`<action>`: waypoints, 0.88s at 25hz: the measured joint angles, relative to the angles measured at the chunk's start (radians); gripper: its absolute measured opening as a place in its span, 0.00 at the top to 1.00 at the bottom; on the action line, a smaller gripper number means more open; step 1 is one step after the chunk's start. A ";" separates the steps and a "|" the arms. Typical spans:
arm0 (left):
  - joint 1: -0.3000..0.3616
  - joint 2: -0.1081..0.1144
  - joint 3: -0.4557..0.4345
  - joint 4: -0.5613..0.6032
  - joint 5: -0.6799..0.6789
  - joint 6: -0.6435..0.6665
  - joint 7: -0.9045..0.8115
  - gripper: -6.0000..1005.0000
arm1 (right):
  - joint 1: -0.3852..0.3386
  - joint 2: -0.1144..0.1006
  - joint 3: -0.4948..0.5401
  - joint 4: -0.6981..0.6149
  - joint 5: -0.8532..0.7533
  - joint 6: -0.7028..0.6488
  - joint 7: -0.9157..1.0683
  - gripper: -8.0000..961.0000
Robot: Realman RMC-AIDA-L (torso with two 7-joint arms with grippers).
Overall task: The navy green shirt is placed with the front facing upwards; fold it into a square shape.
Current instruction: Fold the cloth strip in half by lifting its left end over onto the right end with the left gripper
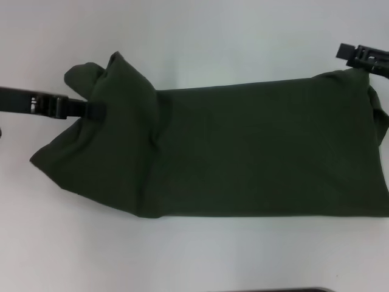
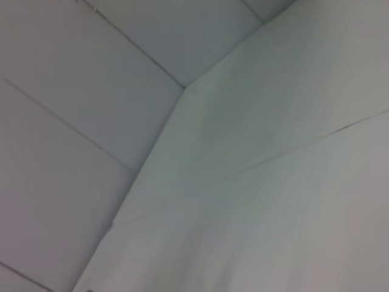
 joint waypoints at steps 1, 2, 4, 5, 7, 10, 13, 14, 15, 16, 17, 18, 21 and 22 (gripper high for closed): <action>-0.002 -0.001 0.000 0.000 -0.008 0.004 -0.002 0.95 | 0.002 0.002 -0.010 0.000 0.000 0.001 -0.004 0.23; -0.004 -0.001 0.000 0.001 -0.018 0.011 -0.005 0.95 | 0.004 0.004 -0.023 0.000 0.000 0.001 -0.011 0.25; -0.004 -0.002 -0.003 0.006 -0.038 0.022 -0.011 0.95 | 0.008 0.010 -0.048 0.002 0.000 0.001 -0.018 0.27; -0.003 -0.002 -0.005 0.009 -0.047 0.032 -0.012 0.95 | 0.011 0.016 -0.067 0.002 -0.001 0.002 -0.023 0.28; 0.001 -0.002 -0.011 0.020 -0.069 0.051 -0.013 0.95 | 0.019 0.027 -0.100 0.001 -0.001 0.005 -0.037 0.32; 0.011 -0.007 -0.013 0.044 -0.097 0.078 -0.015 0.95 | 0.036 0.043 -0.140 0.004 -0.003 0.023 -0.059 0.39; 0.020 -0.008 -0.014 0.060 -0.127 0.103 -0.016 0.95 | 0.059 0.062 -0.191 0.007 -0.011 0.050 -0.064 0.47; 0.023 -0.008 -0.015 0.065 -0.137 0.110 -0.016 0.95 | 0.066 0.068 -0.205 0.007 -0.013 0.058 -0.064 0.49; 0.027 -0.008 -0.017 0.074 -0.152 0.121 -0.017 0.95 | 0.066 0.068 -0.205 0.007 -0.013 0.058 -0.064 0.52; 0.029 -0.008 -0.018 0.077 -0.155 0.123 -0.017 0.95 | 0.083 0.086 -0.235 0.008 -0.014 0.076 -0.064 0.54; 0.031 -0.008 -0.021 0.085 -0.161 0.130 -0.017 0.95 | 0.088 0.091 -0.244 0.008 -0.014 0.082 -0.064 0.58; 0.033 -0.008 -0.027 0.092 -0.166 0.139 -0.018 0.95 | 0.094 0.096 -0.256 0.009 -0.014 0.091 -0.064 0.61; 0.035 -0.008 -0.044 0.105 -0.169 0.152 -0.018 0.95 | 0.118 0.104 -0.295 0.033 -0.013 0.123 -0.064 0.72; 0.035 -0.007 -0.051 0.106 -0.169 0.154 -0.018 0.95 | 0.128 0.105 -0.305 0.050 -0.013 0.138 -0.065 0.76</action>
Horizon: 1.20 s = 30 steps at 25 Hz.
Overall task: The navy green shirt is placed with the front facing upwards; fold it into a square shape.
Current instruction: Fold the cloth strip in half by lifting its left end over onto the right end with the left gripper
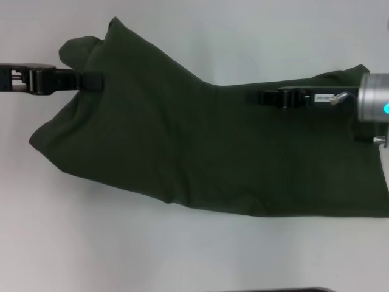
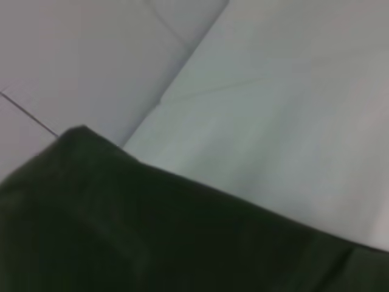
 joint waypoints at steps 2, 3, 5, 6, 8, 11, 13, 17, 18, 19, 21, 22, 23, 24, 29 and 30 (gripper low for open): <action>0.001 0.001 -0.010 0.004 0.000 0.004 0.000 0.95 | 0.020 0.000 -0.016 0.029 0.000 0.027 -0.003 0.87; 0.001 0.001 -0.016 0.007 0.000 0.006 0.000 0.95 | 0.031 0.000 -0.027 0.044 0.001 0.042 -0.006 0.92; 0.002 0.002 -0.024 0.014 -0.001 0.008 0.000 0.94 | 0.051 0.002 -0.050 0.067 0.001 0.068 -0.008 0.92; 0.002 0.002 -0.024 0.014 -0.001 0.008 0.000 0.94 | 0.062 0.003 -0.063 0.077 0.001 0.080 -0.008 0.92; 0.001 0.002 -0.029 0.022 -0.007 0.015 0.000 0.94 | 0.082 0.004 -0.088 0.099 0.004 0.105 -0.008 0.92; -0.002 0.004 -0.030 0.026 -0.013 0.021 -0.002 0.94 | 0.113 0.007 -0.113 0.127 0.006 0.139 -0.008 0.93; -0.003 0.005 -0.030 0.034 -0.014 0.022 -0.008 0.94 | 0.133 0.010 -0.131 0.143 0.007 0.160 -0.008 0.93; 0.001 0.007 -0.034 0.058 -0.015 0.023 -0.019 0.94 | 0.184 0.014 -0.166 0.190 0.008 0.209 -0.008 0.93; 0.001 0.008 -0.036 0.062 -0.015 0.023 -0.020 0.94 | 0.200 0.015 -0.174 0.205 0.008 0.224 -0.008 0.93; 0.002 0.010 -0.037 0.063 -0.016 0.023 -0.021 0.94 | 0.216 0.016 -0.182 0.220 0.009 0.237 -0.008 0.93; 0.002 0.014 -0.039 0.064 -0.017 0.023 -0.023 0.94 | 0.245 0.017 -0.198 0.245 0.009 0.259 -0.008 0.93; 0.002 0.014 -0.039 0.064 -0.018 0.024 -0.023 0.94 | 0.259 0.018 -0.205 0.255 0.009 0.270 -0.008 0.93; 0.002 0.015 -0.039 0.065 -0.024 0.026 -0.023 0.94 | 0.275 0.020 -0.213 0.263 0.009 0.277 -0.008 0.93; 0.002 0.015 -0.039 0.065 -0.024 0.026 -0.023 0.94 | 0.286 0.022 -0.218 0.270 0.009 0.285 -0.008 0.93; 0.002 0.018 -0.039 0.065 -0.033 0.027 -0.023 0.94 | 0.342 0.026 -0.231 0.301 0.012 0.315 -0.008 0.93; 0.001 0.019 -0.039 0.065 -0.036 0.027 -0.023 0.94 | 0.352 0.026 -0.233 0.307 0.013 0.318 -0.008 0.93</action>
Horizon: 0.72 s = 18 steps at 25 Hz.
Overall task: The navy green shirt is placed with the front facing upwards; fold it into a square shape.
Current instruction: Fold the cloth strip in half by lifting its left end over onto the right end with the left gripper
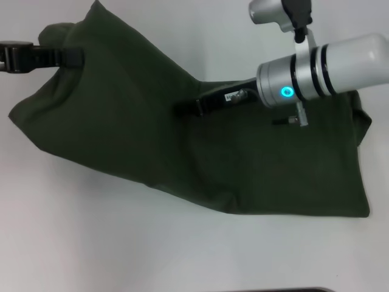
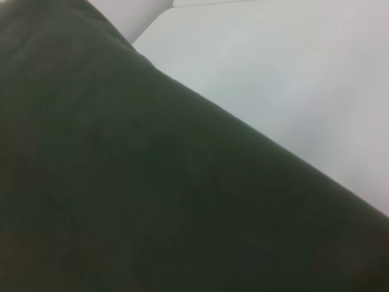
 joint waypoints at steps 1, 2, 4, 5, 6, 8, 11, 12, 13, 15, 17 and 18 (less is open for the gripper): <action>0.000 0.000 0.000 0.000 -0.004 0.001 0.000 0.94 | 0.010 0.000 -0.002 0.005 0.000 0.001 0.000 0.93; 0.000 0.001 0.000 0.000 -0.007 0.001 0.000 0.94 | 0.018 0.000 -0.005 0.010 0.000 0.002 -0.001 0.92; -0.001 0.001 0.000 0.000 -0.011 0.002 0.000 0.94 | 0.033 0.001 -0.015 0.018 0.001 0.002 -0.001 0.92; -0.001 0.001 0.000 0.000 -0.012 0.002 0.000 0.94 | 0.037 0.002 -0.020 0.019 0.001 0.002 -0.001 0.92; -0.001 0.001 0.000 0.000 -0.013 0.002 0.000 0.93 | 0.038 0.002 -0.024 0.019 0.001 0.001 -0.002 0.92; 0.000 0.001 -0.002 0.000 -0.015 -0.001 0.000 0.93 | 0.027 0.001 -0.026 0.015 0.012 -0.005 -0.008 0.92; 0.002 0.000 -0.014 0.000 -0.015 -0.005 0.000 0.93 | -0.014 -0.006 -0.026 0.001 0.061 -0.045 -0.058 0.92; 0.003 0.000 -0.019 0.000 -0.015 -0.006 0.000 0.93 | -0.032 -0.008 -0.026 -0.008 0.074 -0.064 -0.075 0.92; 0.004 0.000 -0.023 0.000 -0.015 -0.008 0.000 0.93 | -0.050 -0.008 -0.026 -0.021 0.082 -0.084 -0.086 0.92; 0.005 0.000 -0.026 -0.001 -0.015 -0.009 0.000 0.93 | -0.089 -0.009 -0.026 -0.052 0.086 -0.123 -0.092 0.92; 0.005 0.001 -0.026 -0.001 -0.015 -0.011 0.000 0.93 | -0.119 -0.010 -0.026 -0.075 0.084 -0.161 -0.096 0.92; 0.005 0.001 -0.026 -0.001 -0.015 -0.011 0.000 0.93 | -0.132 -0.011 -0.027 -0.081 0.083 -0.179 -0.100 0.92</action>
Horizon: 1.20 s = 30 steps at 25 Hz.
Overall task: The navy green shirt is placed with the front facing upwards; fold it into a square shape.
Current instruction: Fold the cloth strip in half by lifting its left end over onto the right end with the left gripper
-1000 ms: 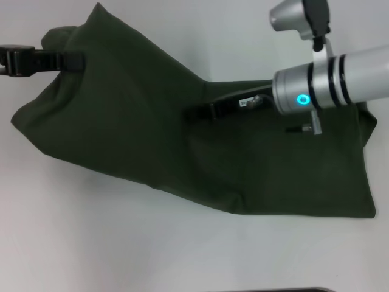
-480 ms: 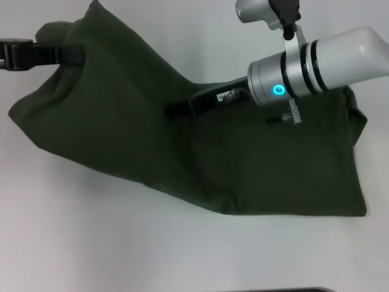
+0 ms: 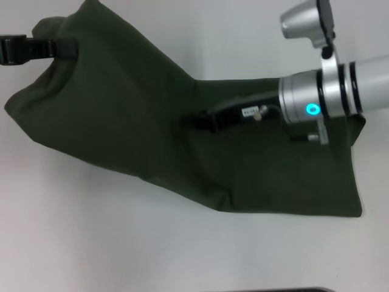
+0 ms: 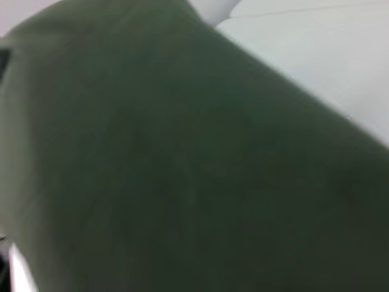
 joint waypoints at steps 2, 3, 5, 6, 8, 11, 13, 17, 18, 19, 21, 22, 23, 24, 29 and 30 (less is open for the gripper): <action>0.000 0.000 0.000 -0.001 0.000 -0.001 0.000 0.93 | -0.016 -0.002 -0.010 -0.004 -0.001 -0.030 -0.003 0.92; 0.000 0.000 0.000 -0.002 0.000 -0.001 0.000 0.93 | -0.022 -0.002 -0.019 -0.004 -0.001 -0.038 -0.003 0.93; 0.000 0.000 0.000 -0.004 0.000 -0.002 0.001 0.93 | -0.027 -0.002 -0.042 -0.001 -0.001 -0.041 -0.001 0.93; 0.000 0.001 0.000 -0.004 0.000 -0.002 0.002 0.93 | -0.028 -0.002 -0.054 0.001 -0.001 -0.036 0.001 0.93; 0.000 0.001 0.000 -0.004 0.000 -0.002 0.003 0.93 | -0.025 -0.001 -0.075 0.004 0.000 -0.019 0.005 0.93; 0.002 0.000 0.001 -0.007 0.000 -0.001 0.004 0.93 | -0.012 0.005 -0.091 0.005 0.004 0.011 0.005 0.93; 0.002 0.000 0.001 -0.008 0.000 -0.002 0.006 0.93 | 0.000 0.008 -0.093 0.011 0.004 0.039 0.008 0.93; 0.004 -0.001 0.000 -0.009 0.001 -0.004 0.007 0.93 | 0.032 0.009 -0.103 0.037 0.005 0.099 0.016 0.93; 0.005 -0.001 0.000 -0.009 0.001 -0.005 0.007 0.92 | 0.038 0.009 -0.106 0.042 0.005 0.107 0.016 0.93; 0.005 -0.001 0.000 -0.009 0.001 -0.005 0.008 0.92 | 0.043 0.009 -0.109 0.046 0.005 0.113 0.017 0.93; 0.005 -0.001 0.000 -0.009 0.001 -0.006 0.009 0.92 | 0.047 0.009 -0.112 0.047 0.005 0.117 0.017 0.93; 0.005 -0.002 0.000 -0.009 0.001 -0.007 0.009 0.92 | 0.048 0.009 -0.114 0.047 0.005 0.115 0.015 0.93; 0.005 -0.002 0.000 -0.009 0.001 -0.007 0.009 0.92 | 0.048 0.010 -0.114 0.047 0.005 0.108 0.012 0.93; 0.005 -0.002 0.000 -0.009 0.001 -0.007 0.009 0.92 | 0.048 0.010 -0.115 0.045 0.006 0.094 0.006 0.93; 0.005 -0.002 0.000 -0.009 0.001 -0.008 0.009 0.92 | 0.035 0.004 -0.116 0.037 0.007 0.002 -0.019 0.93; 0.006 -0.003 0.000 -0.009 0.001 -0.008 0.009 0.92 | 0.032 0.002 -0.116 0.036 0.007 -0.010 -0.020 0.93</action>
